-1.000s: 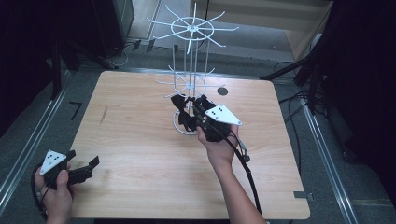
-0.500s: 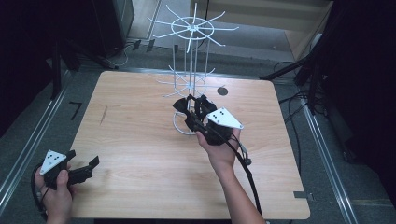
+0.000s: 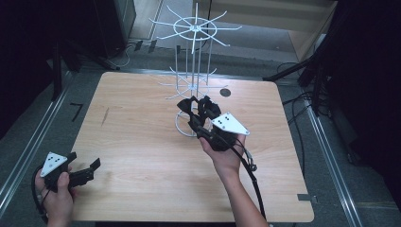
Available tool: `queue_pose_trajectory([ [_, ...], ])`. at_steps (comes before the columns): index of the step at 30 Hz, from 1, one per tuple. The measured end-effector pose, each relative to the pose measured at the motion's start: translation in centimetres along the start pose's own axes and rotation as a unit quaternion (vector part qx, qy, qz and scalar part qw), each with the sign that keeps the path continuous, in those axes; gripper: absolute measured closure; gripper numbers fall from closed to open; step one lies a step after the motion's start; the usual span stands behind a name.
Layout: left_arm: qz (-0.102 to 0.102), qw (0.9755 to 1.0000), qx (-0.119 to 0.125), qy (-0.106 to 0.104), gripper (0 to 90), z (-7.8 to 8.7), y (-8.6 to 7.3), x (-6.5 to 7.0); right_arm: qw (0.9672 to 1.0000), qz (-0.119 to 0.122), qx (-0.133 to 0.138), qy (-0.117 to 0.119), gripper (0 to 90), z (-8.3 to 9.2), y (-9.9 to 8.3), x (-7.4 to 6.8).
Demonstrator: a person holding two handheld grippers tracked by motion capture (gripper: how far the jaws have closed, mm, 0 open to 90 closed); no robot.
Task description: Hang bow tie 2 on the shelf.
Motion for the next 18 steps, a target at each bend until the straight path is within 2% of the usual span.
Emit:
queue_pose_trajectory([
  [4, 0.0, 1.0, -0.001, 0.0, 5.8, 0.0, 0.0, 0.0, 0.9999, 0.005, 0.003, 0.015, 36.8, 0.4, 0.1, -0.5],
  [9, 0.0, 1.0, 0.0, 0.0, 5.8, 0.0, 0.0, 0.0, 1.0, 0.001, -0.003, 0.004, 28.5, 0.7, -0.1, -0.6],
  [18, 0.0, 1.0, 0.0, 0.0, 5.8, 0.0, 0.0, 0.0, 0.9999, -0.001, -0.011, -0.006, 25.8, 1.2, -1.0, -0.1],
])
Point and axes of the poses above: each handheld gripper's, and its own axes: z roughly backward along the jaws, y roughly out of its top, x roughly to its right, the point moved 7 cm from there along -z, roughly forward along the jaws
